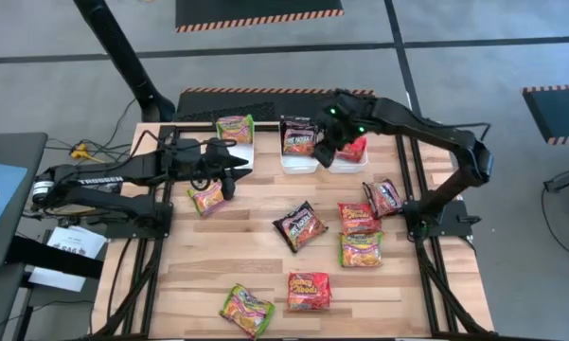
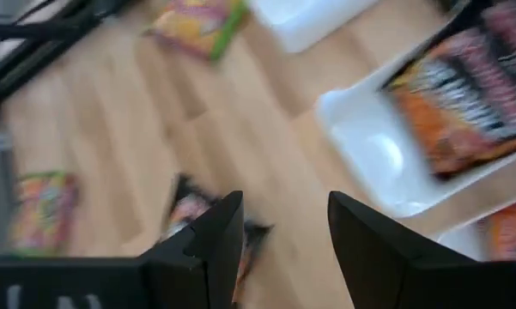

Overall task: Sort Maruchan noodles
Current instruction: Put the green noodle pack into the left white bin

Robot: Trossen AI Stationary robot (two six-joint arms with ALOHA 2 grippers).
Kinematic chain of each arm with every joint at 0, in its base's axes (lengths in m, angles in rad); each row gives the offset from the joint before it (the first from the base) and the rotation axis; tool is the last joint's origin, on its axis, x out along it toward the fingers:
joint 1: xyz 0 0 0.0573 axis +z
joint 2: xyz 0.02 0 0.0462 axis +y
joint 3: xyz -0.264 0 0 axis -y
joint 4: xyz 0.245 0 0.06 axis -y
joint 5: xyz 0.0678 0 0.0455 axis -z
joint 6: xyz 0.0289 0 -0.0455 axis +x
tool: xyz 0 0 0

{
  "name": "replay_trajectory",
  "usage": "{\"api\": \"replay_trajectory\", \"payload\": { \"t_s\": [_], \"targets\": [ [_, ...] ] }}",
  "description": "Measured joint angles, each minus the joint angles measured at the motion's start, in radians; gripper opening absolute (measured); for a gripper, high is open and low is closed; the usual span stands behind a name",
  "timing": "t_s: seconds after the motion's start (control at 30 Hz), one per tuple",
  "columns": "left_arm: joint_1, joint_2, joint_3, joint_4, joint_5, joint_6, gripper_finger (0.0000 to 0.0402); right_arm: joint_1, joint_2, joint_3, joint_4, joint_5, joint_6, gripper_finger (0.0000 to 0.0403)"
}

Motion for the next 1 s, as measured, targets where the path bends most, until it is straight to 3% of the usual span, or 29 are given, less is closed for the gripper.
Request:
{"api": "replay_trajectory", "payload": {
  "t_s": [0.27,0.57,0.77,1.0],
  "targets": [
    [0.0,-0.001,0.0,-0.002,0.004,0.027,0.0135,0.176,-0.053,0.0,-0.161,-0.013,0.204,0.0195],
    [0.0,-0.004,0.0,-0.024,0.11,0.026,0.0135,0.424,-0.029,-0.002,-0.36,-0.012,0.466,0.0197],
    [0.0,-0.004,0.0,-0.043,0.166,0.026,0.0135,0.575,0.025,0.0,-0.444,0.046,0.628,0.022],
    [0.0,-0.004,0.0,-0.058,0.257,0.026,0.0135,0.698,0.143,0.0,-0.51,0.091,0.709,0.0236]
  ]
}}
